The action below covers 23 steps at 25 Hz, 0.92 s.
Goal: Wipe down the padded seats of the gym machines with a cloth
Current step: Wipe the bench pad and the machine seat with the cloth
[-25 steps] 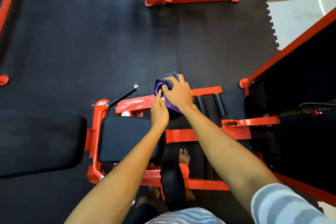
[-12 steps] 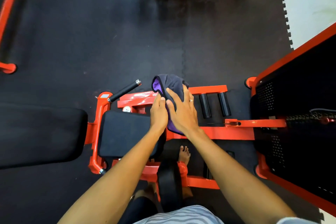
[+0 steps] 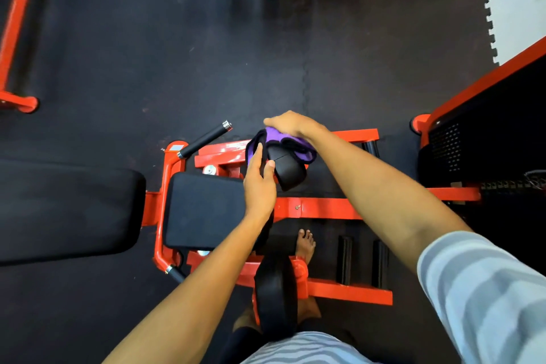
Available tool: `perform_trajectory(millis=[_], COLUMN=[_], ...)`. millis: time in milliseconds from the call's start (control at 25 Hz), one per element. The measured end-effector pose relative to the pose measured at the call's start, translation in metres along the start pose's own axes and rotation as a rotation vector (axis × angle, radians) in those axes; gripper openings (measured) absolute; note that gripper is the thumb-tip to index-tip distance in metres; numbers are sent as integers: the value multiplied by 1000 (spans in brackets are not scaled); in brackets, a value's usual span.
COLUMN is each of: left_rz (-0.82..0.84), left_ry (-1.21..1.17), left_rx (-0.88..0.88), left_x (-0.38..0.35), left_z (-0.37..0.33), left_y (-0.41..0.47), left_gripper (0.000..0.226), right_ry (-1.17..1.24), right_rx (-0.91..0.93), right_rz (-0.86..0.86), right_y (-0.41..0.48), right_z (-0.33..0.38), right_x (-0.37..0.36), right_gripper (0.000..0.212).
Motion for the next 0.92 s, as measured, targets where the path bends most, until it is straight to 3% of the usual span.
perform_trajectory(millis=[160, 280, 400, 480, 600, 680, 840, 920], left_rz=[0, 71, 232, 310, 340, 321, 320, 332], left_ry=[-40, -23, 140, 244, 252, 290, 336, 346], left_rx=[28, 5, -126, -175, -231, -239, -228, -219], left_x=[0, 8, 17, 20, 21, 19, 20, 19], left_z=[9, 7, 0, -3, -8, -8, -7, -6], left_y=[0, 9, 26, 34, 36, 33, 30, 28], left_gripper=[52, 56, 62, 64, 66, 65, 62, 61], right_ry=[512, 777, 967, 950, 696, 695, 936, 911], right_rx=[-118, -71, 22, 173, 324, 300, 68, -27], right_rz=[209, 143, 72, -34, -191, -193, -51, -48], right_y=[12, 18, -5, -28, -34, -26, -2, -2], right_z=[-48, -88, -93, -83, -77, -84, -136, -158], right_x=[-19, -39, -42, -36, -38, -38, -60, -74], right_gripper=[35, 36, 27, 22, 32, 36, 41, 61])
Point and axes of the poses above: each hand's wrist, its own y-axis towards the middle knuckle, its own x-axis out of the back of the hand, z = x × y, the point moved 5 cm from there along y, towards the middle knuckle, and after that the axes turned 4 degrees about y, right-handed, at the moved point
